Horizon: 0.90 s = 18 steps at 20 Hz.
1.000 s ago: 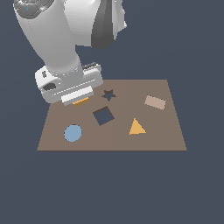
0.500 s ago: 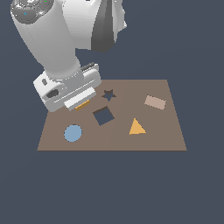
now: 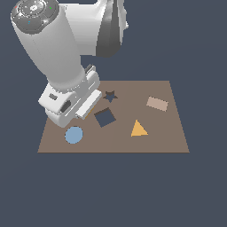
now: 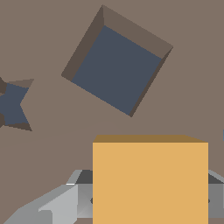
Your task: Insert a designated object into the corresponding slot on a board.
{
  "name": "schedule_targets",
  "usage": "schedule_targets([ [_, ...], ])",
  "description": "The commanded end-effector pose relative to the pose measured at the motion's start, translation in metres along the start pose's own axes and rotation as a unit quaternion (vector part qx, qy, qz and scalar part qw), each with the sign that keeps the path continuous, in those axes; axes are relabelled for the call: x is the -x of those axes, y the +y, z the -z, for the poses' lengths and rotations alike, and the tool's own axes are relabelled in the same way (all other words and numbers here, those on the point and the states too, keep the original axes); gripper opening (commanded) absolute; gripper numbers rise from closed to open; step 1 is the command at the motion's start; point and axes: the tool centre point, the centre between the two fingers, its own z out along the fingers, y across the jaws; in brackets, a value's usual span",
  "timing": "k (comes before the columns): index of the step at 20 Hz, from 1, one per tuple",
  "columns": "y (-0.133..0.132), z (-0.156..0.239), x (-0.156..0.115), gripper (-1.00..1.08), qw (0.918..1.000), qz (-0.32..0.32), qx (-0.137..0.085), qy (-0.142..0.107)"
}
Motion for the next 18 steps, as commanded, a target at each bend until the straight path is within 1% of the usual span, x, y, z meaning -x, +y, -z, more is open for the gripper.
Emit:
schedule_targets([
  [1,0.004,0.001,-0.010,-1.00,0.9982,0.059,0.000,0.000],
  [4,0.006,0.002,-0.022,-1.00,0.9914,0.131,0.001,0.000],
  [7,0.006,0.002,-0.034,-1.00,0.9795,0.202,0.001,0.000],
  [12,0.003,0.003,-0.053,-1.00,0.9525,0.305,0.001,0.000],
  [18,-0.003,0.004,-0.069,-1.00,0.9174,0.398,0.001,0.000],
])
